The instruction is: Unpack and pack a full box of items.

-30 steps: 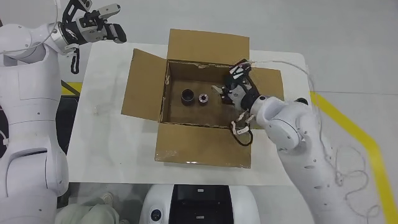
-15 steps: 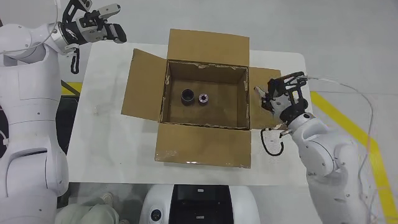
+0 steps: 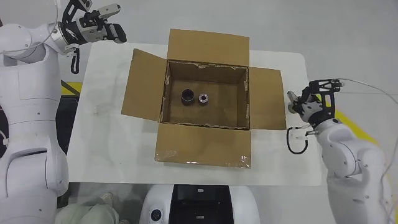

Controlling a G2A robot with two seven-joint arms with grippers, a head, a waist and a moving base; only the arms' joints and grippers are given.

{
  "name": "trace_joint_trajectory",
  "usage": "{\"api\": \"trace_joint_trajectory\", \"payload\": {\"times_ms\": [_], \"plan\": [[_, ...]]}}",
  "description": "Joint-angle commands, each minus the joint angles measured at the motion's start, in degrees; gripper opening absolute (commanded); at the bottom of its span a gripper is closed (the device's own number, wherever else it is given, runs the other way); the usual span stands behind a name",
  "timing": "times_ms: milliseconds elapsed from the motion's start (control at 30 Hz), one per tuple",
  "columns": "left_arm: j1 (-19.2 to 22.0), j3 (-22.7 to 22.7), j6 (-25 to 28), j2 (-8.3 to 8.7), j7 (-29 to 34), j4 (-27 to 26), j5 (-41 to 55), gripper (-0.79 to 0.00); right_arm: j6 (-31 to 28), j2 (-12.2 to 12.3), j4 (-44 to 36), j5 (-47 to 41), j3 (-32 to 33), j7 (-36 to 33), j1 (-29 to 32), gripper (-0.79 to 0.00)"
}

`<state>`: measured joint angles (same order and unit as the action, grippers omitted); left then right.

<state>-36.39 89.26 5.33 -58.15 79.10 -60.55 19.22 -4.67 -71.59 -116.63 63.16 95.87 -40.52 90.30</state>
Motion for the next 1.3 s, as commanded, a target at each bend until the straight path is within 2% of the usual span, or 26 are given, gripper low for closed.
{"api": "trace_joint_trajectory", "payload": {"times_ms": [0,267,300,367,433,633,933,1267], "plan": [[0.0,0.0,0.0,0.00,0.0,0.0,0.0,0.000,0.3,0.1,1.3,0.2,0.9,0.2,0.1,-0.428],[0.0,0.0,0.0,0.00,0.0,0.0,0.0,0.000,0.7,0.5,6.0,0.6,2.8,-0.7,0.1,-0.409],[0.0,0.0,0.0,0.00,0.0,0.0,0.0,0.000,0.8,0.5,6.6,0.7,2.9,-0.8,0.0,-0.391],[0.0,0.0,0.0,0.00,0.0,0.0,0.0,0.000,1.0,0.6,7.9,0.7,2.8,-1.0,-0.4,-0.283],[0.0,0.0,0.0,0.00,0.0,0.0,0.0,0.000,1.4,0.6,9.5,0.7,2.7,-0.8,-0.9,-0.219],[0.0,0.0,0.0,0.00,0.0,0.0,0.0,0.000,1.2,0.7,14.0,0.2,2.1,0.0,-2.6,-0.148],[0.0,0.0,0.0,0.00,0.0,0.0,0.0,0.000,0.9,0.9,20.6,0.2,0.5,0.5,-6.7,-0.117],[0.0,0.0,0.0,0.00,0.0,0.0,0.0,0.000,1.2,0.9,27.8,0.5,-2.2,2.0,-10.8,-0.120]]}}
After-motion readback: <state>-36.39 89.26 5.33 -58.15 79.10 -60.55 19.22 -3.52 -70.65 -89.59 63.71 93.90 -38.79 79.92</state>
